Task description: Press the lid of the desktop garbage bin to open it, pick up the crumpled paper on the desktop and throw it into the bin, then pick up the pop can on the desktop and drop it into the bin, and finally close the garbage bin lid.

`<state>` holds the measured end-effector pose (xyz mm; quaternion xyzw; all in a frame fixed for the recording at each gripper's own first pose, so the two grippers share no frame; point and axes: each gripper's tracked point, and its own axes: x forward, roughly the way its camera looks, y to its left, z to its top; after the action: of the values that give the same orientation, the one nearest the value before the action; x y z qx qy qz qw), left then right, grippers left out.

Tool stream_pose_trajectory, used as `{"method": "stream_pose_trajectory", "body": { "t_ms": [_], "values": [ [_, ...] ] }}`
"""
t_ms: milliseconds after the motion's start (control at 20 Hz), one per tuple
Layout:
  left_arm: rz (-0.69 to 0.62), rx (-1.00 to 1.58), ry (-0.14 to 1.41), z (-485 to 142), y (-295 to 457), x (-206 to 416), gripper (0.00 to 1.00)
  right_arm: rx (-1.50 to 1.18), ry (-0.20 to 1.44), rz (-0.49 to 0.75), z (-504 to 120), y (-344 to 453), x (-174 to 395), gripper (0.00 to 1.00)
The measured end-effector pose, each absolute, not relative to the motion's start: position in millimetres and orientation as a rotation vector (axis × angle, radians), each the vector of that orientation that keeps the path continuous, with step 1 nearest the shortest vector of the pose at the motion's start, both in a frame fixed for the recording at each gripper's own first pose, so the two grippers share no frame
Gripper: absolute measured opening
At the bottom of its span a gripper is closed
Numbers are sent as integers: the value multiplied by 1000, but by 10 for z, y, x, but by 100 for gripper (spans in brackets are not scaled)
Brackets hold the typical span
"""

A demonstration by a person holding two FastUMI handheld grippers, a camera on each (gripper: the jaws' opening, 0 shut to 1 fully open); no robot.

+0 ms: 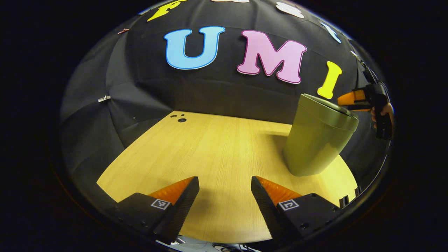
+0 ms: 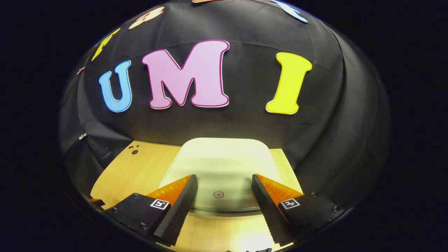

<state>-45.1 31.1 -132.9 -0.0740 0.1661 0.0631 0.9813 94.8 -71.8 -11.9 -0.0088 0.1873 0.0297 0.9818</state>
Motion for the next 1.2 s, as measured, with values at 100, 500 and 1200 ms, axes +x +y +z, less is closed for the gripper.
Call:
{"method": "stream_pose_trajectory", "body": {
  "t_ms": [100, 500, 1200],
  "values": [
    [126, -174, 333, -1262, 283, -360, 96, -9, 371, 58, -128, -717, 938, 99],
    [149, -160, 380, -1236, 279, -28, 96, 3, 333, 25, -158, -697, 907, 99],
    [165, -11, 270, -688, 72, 357, 96, 96, 207, 99, -8, -511, 821, 100]
  ]
}}
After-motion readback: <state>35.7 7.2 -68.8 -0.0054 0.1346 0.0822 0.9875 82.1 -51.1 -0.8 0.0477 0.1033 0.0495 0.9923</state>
